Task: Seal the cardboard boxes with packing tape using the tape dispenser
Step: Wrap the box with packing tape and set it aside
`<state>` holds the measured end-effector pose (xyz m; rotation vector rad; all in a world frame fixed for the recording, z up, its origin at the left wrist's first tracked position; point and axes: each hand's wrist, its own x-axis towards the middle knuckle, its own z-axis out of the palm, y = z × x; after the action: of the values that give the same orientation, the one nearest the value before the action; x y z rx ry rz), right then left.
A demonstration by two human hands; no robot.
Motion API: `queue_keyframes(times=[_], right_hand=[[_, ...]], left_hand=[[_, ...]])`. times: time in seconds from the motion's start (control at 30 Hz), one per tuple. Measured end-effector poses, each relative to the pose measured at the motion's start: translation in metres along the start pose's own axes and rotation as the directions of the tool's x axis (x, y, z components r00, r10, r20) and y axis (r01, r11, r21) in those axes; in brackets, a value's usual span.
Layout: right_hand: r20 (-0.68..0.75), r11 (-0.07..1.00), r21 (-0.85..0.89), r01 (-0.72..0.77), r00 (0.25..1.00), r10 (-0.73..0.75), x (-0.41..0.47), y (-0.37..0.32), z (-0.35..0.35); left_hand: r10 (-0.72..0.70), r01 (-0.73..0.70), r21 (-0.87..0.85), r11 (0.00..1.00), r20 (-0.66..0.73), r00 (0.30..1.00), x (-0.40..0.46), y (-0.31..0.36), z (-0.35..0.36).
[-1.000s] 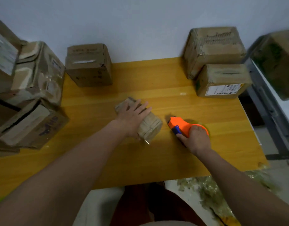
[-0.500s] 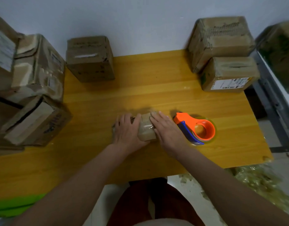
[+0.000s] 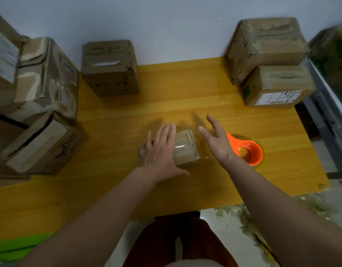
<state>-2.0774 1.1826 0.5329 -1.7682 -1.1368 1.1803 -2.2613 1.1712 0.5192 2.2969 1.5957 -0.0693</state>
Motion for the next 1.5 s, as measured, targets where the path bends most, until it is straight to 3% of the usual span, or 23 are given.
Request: queue_keyframes(times=[0.1, 0.17, 0.23, 0.33, 0.5, 0.67, 0.8, 0.93, 1.0, 1.07, 1.13, 1.17, 1.2, 1.27, 1.33, 1.43, 1.5], right_hand=[[-0.042, 0.992, -0.046, 0.121, 0.992, -0.123, -0.01, 0.004, 0.006], [0.033, 0.985, -0.077, 0.152, 0.988, -0.15, -0.011, 0.002, 0.016], [0.108, 0.983, -0.113, 0.144, 0.985, -0.132, -0.006, -0.001, 0.025], [0.185, 0.989, -0.134, 0.056, 0.982, -0.03, 0.004, -0.004, 0.033], [0.183, 0.994, 0.03, -0.109, 0.978, 0.102, 0.007, -0.003, 0.042], [0.217, 0.893, 0.171, -0.417, 0.9, 0.379, 0.014, 0.002, 0.05], [0.34, 0.846, 0.286, -0.45, 0.873, 0.349, 0.027, 0.011, 0.051], [0.399, 0.898, 0.141, -0.418, 0.854, 0.335, 0.036, 0.019, 0.048], [0.34, 0.933, 0.049, -0.357, 0.884, 0.32, 0.037, 0.017, 0.039], [0.041, 0.97, 0.092, -0.224, 0.974, 0.221, 0.032, 0.021, 0.029], [-0.32, 0.985, 0.172, -0.018, 0.945, 0.073, 0.01, 0.026, 0.023], [-0.393, 0.978, 0.199, 0.063, 0.919, 0.021, -0.004, 0.026, 0.026], [-0.394, 0.967, 0.223, 0.121, 0.919, -0.024, -0.016, 0.026, 0.035], [-0.264, 0.968, 0.214, 0.134, 0.962, -0.075, -0.031, 0.026, 0.062], [-0.177, 0.984, 0.14, 0.111, 0.981, -0.086, -0.034, 0.022, 0.086], [-0.209, 0.986, 0.166, 0.003, 0.977, 0.032, -0.02, 0.013, 0.094], [-0.216, 0.951, 0.286, -0.119, 0.959, 0.185, -0.01, 0.003, 0.096]], left_hand=[[0.122, -0.123, 0.017, 0.992, 0.043, 0.992, 0.011, 0.01, -0.005], [0.072, -0.07, -0.065, 0.995, 0.031, 0.997, 0.017, 0.011, -0.005], [0.031, -0.039, -0.128, 0.991, -0.065, 0.997, 0.019, 0.014, -0.001], [0.036, -0.05, -0.147, 0.988, -0.099, 0.994, 0.022, 0.016, 0.002], [0.117, -0.109, -0.062, 0.992, 0.142, 0.983, 0.027, -0.008, -0.012], [0.109, -0.105, -0.092, 0.99, 0.042, 0.993, 0.019, -0.007, -0.009], [0.096, -0.091, -0.114, 0.989, 0.039, 0.995, 0.023, -0.01, -0.004], [0.087, -0.082, -0.137, 0.987, 0.033, 0.996, 0.022, -0.009, -0.001], [0.052, -0.047, -0.134, 0.99, 0.032, 0.998, 0.02, -0.007, -0.001], [-0.104, 0.103, -0.151, 0.983, 0.0, 0.995, 0.012, -0.005, 0.002], [-0.317, 0.3, -0.197, 0.934, -0.061, 0.947, 0.004, -0.002, 0.005], [-0.386, 0.365, -0.207, 0.908, -0.073, 0.92, 0.002, 0.001, 0.005], [-0.429, 0.409, -0.209, 0.888, -0.061, 0.901, 0.002, 0.005, 0.005], [-0.468, 0.461, -0.21, 0.862, 0.015, 0.883, 0.004, 0.011, 0.003], [-0.419, 0.434, -0.196, 0.879, 0.117, 0.9, 0.006, 0.009, 0.001], [-0.25, 0.334, -0.297, 0.895, 0.287, 0.925, 0.004, -0.012, -0.01], [-0.18, 0.31, -0.357, 0.881, 0.353, 0.918, 0.003, -0.022, -0.017]])
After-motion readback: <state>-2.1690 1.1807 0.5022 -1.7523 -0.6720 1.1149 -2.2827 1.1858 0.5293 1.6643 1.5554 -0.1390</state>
